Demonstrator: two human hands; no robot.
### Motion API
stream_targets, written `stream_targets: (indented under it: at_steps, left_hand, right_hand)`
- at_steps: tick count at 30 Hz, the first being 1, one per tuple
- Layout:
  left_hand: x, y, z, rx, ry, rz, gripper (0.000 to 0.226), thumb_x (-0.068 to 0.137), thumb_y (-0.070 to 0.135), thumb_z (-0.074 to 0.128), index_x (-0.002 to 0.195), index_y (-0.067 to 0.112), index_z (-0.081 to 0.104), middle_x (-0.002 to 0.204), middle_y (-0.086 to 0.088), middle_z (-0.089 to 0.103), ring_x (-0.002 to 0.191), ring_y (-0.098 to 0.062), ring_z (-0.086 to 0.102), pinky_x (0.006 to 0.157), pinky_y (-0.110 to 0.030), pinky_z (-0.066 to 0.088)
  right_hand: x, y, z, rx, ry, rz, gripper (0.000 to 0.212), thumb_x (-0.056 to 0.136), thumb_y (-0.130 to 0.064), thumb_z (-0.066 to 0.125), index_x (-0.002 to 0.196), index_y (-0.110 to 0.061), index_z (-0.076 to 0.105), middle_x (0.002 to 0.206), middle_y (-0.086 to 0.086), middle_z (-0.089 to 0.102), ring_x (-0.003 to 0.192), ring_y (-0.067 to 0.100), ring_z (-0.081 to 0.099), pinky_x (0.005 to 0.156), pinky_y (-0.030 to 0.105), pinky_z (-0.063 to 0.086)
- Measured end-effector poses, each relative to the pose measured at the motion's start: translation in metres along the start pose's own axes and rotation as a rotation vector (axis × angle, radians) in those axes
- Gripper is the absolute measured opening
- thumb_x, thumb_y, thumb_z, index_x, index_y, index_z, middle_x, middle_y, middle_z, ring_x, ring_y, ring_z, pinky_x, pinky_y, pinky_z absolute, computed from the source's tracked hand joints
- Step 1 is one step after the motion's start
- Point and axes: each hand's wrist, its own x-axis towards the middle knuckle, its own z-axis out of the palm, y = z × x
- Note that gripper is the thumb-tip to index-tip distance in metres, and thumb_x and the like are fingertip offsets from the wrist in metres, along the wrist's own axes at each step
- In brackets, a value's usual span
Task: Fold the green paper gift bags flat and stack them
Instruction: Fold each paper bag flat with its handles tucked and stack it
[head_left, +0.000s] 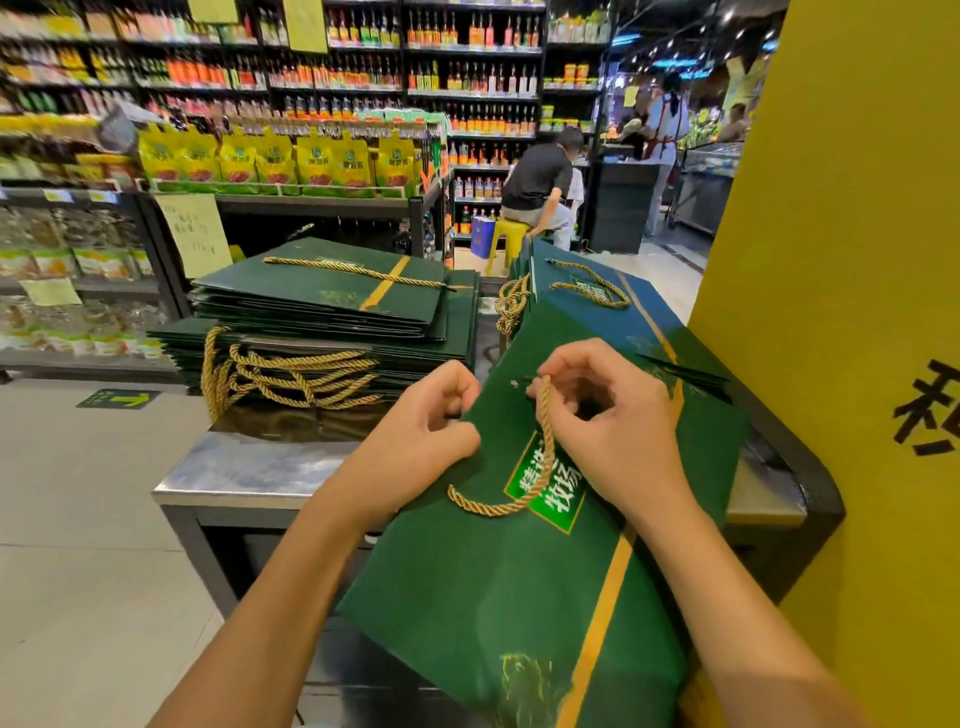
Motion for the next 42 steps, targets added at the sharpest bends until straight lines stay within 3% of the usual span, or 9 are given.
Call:
stream_targets:
  at_steps: [5,10,13,18,21,33,38,40,42]
  left_hand:
    - [0.0017,-0.0040,-0.0001,-0.138,-0.015,-0.037,0.019,0.087,0.021,0.055,0.101,0.008,0.052,0.088,-0.011,0.059,0.072,-0.019,0.058,0.063,-0.028,0.049]
    - [0.0027,-0.0056,0.0015,-0.141,0.049,-0.033,0.018,0.094,0.023,0.055,0.110,0.015,0.058,0.086,-0.019,0.051,0.074,-0.021,0.052,0.065,-0.034,0.045]
    - [0.0039,-0.0048,0.0014,-0.154,0.080,-0.043,0.018,0.102,0.011,0.046,0.108,0.016,0.062,0.081,-0.010,0.054,0.065,-0.013,0.050,0.058,-0.026,0.042]
    - [0.0022,-0.0033,0.0019,-0.159,0.076,-0.018,0.024,0.103,0.006,0.046,0.108,0.020,0.065,0.083,-0.036,0.045,0.071,-0.025,0.040,0.064,-0.035,0.037]
    - [0.0013,-0.0018,0.0033,-0.169,0.072,-0.015,0.020,0.104,0.013,0.047,0.109,0.021,0.064,0.083,-0.025,0.053,0.068,-0.023,0.043,0.059,-0.031,0.039]
    - [0.0006,-0.0003,0.0032,-0.166,0.028,0.003,0.016,0.105,0.015,0.046,0.115,0.014,0.060,0.078,-0.008,0.059,0.060,-0.009,0.055,0.055,-0.020,0.046]
    - [0.0047,-0.0038,0.0005,-0.183,-0.017,0.019,0.017,0.100,0.037,0.059,0.114,0.026,0.061,0.098,-0.041,0.053,0.075,-0.031,0.054,0.068,-0.044,0.051]
    - [0.0065,-0.0070,0.0000,-0.156,-0.009,0.018,0.024,0.095,0.045,0.062,0.112,0.029,0.059,0.093,-0.039,0.052,0.078,-0.037,0.050,0.072,-0.061,0.047]
    - [0.0075,-0.0091,0.0006,-0.153,0.010,0.012,0.035,0.087,0.052,0.063,0.110,0.027,0.056,0.082,-0.028,0.050,0.080,-0.030,0.046,0.073,-0.058,0.041]
  right_hand:
    - [-0.0071,0.0066,0.0012,0.098,-0.004,0.021,0.017,0.085,0.001,0.077,0.089,-0.015,0.073,0.074,-0.002,0.064,0.066,0.019,0.054,0.064,0.027,0.047]
    - [-0.0060,0.0084,0.0007,0.101,0.006,0.037,0.017,0.084,0.001,0.078,0.089,-0.014,0.073,0.073,-0.006,0.064,0.065,0.012,0.054,0.064,0.018,0.045]
    - [-0.0057,0.0094,0.0005,0.095,0.003,0.047,0.015,0.084,-0.001,0.079,0.090,-0.014,0.074,0.073,-0.007,0.065,0.066,0.009,0.054,0.065,0.017,0.044]
    - [-0.0057,0.0085,-0.0004,0.117,0.006,0.059,0.013,0.084,-0.003,0.080,0.089,-0.015,0.076,0.074,-0.005,0.068,0.065,0.016,0.057,0.062,0.024,0.047]
    - [-0.0056,0.0088,0.0002,0.135,0.019,0.079,0.014,0.083,-0.004,0.081,0.089,-0.016,0.077,0.074,-0.002,0.070,0.066,0.023,0.059,0.062,0.032,0.051]
    - [-0.0083,0.0085,0.0006,0.026,-0.021,0.004,0.017,0.086,-0.001,0.078,0.095,-0.015,0.078,0.080,-0.006,0.070,0.070,0.015,0.062,0.067,0.025,0.051]
    - [-0.0068,0.0061,0.0016,-0.044,-0.072,-0.072,0.025,0.090,-0.001,0.074,0.109,-0.016,0.074,0.089,-0.006,0.068,0.079,0.016,0.064,0.072,0.031,0.053]
    - [-0.0064,0.0047,0.0024,-0.151,-0.134,-0.169,0.043,0.092,0.006,0.067,0.127,-0.017,0.069,0.095,-0.004,0.062,0.087,0.009,0.061,0.078,0.023,0.051]
    - [-0.0062,0.0054,0.0027,-0.218,-0.184,-0.230,0.058,0.090,0.016,0.058,0.135,-0.020,0.065,0.099,-0.003,0.056,0.094,0.007,0.058,0.082,0.025,0.051]
